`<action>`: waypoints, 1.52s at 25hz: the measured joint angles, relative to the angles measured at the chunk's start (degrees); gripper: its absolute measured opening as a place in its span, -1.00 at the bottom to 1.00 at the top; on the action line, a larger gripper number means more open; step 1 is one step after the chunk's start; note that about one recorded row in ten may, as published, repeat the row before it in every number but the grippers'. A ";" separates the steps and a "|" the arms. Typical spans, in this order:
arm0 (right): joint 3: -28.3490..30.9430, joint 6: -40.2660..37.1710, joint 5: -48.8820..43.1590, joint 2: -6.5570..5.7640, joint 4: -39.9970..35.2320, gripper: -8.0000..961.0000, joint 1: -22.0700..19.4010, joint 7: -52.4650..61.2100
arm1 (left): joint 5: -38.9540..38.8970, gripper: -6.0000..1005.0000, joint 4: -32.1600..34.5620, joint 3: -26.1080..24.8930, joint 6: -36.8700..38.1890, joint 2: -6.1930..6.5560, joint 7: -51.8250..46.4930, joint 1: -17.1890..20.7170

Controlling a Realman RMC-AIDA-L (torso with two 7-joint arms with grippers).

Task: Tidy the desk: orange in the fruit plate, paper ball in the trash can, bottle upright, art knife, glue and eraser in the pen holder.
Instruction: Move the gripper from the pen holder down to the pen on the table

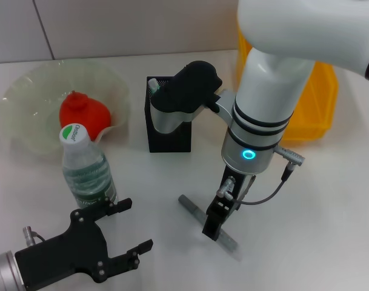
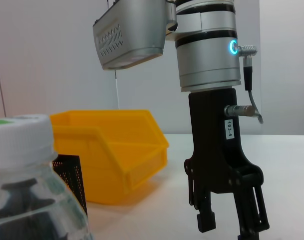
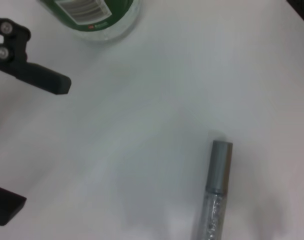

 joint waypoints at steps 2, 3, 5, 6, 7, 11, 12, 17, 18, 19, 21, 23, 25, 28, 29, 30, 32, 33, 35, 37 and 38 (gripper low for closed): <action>-0.07 0.03 0.00 0.00 0.00 0.63 0.00 0.01 | 0.00 0.56 0.00 0.00 0.00 0.00 0.01 0.00; -0.45 0.05 0.00 0.00 0.00 0.63 0.00 0.01 | 0.00 0.56 0.00 0.00 0.00 0.00 0.02 0.01; -0.79 0.08 0.01 0.00 -0.01 0.63 -0.01 0.01 | 0.00 0.56 0.00 -0.01 0.00 0.00 0.02 0.02; -2.03 0.30 0.00 0.00 -0.01 0.63 -0.01 0.01 | 0.00 0.56 0.00 0.00 0.00 0.00 0.03 0.02; -2.03 0.30 0.00 0.00 -0.01 0.63 -0.01 0.01 | 0.00 0.56 0.00 0.00 0.00 0.00 0.03 0.02; -4.50 1.64 0.03 0.00 -0.01 0.63 -0.01 0.01 | 0.00 0.56 0.00 -0.01 0.00 0.00 0.03 0.02; -4.50 1.64 0.03 0.00 -0.01 0.63 -0.01 0.01 | 0.00 0.56 0.00 -0.01 0.00 0.00 0.03 0.02; -4.55 2.14 0.33 0.00 0.08 0.60 -0.01 0.01 | 0.00 0.56 0.00 0.00 0.04 0.00 0.03 0.16; -4.61 2.18 0.25 0.00 0.53 0.59 0.04 0.01 | 0.00 0.56 0.00 0.00 0.05 0.00 0.03 0.18; -4.61 2.18 0.25 0.00 0.53 0.58 0.04 0.01 | 0.00 0.56 0.00 0.00 0.06 0.00 0.03 0.20; -4.67 2.21 0.24 0.00 1.08 0.56 0.12 0.01 | 0.00 0.56 0.00 -0.01 0.08 0.00 0.03 0.20; -4.67 2.21 0.24 0.00 1.16 0.54 0.12 0.01 | 0.00 0.56 0.00 -0.01 0.08 0.00 0.03 0.20; -4.66 2.21 0.31 0.00 1.19 0.51 0.14 0.01 | 0.00 0.56 0.00 -0.01 0.09 0.00 0.03 0.20; -4.64 2.21 0.38 0.00 1.22 0.48 0.16 0.01 | 0.04 0.56 0.00 -0.01 0.18 0.00 0.03 0.16; -4.44 2.19 0.42 0.00 1.23 0.47 0.25 0.01 | 0.11 0.56 0.00 -0.01 0.26 0.00 0.03 0.15; -4.44 2.19 0.42 0.00 1.23 0.46 0.25 0.01 | 0.11 0.56 0.00 -0.01 0.26 0.00 0.03 0.15; -4.12 2.01 0.47 0.00 1.23 0.43 0.33 0.01 | 0.13 0.56 0.00 -0.01 0.28 0.00 0.03 0.15; -4.05 1.92 0.48 0.00 1.23 0.42 0.33 0.01 | 0.14 0.56 0.00 -0.01 0.35 0.00 0.03 0.16; -4.06 1.85 0.49 0.00 1.33 0.36 0.34 0.01 | 0.17 0.56 0.00 -0.01 0.56 0.00 0.03 0.20; -4.31 1.83 0.51 0.00 1.46 0.27 0.39 0.01 | 0.17 0.56 0.00 -0.01 0.70 0.00 0.03 0.18; -4.44 1.79 0.51 0.00 1.52 0.22 0.42 0.01 | 0.18 0.56 0.00 0.00 0.74 0.00 0.03 0.16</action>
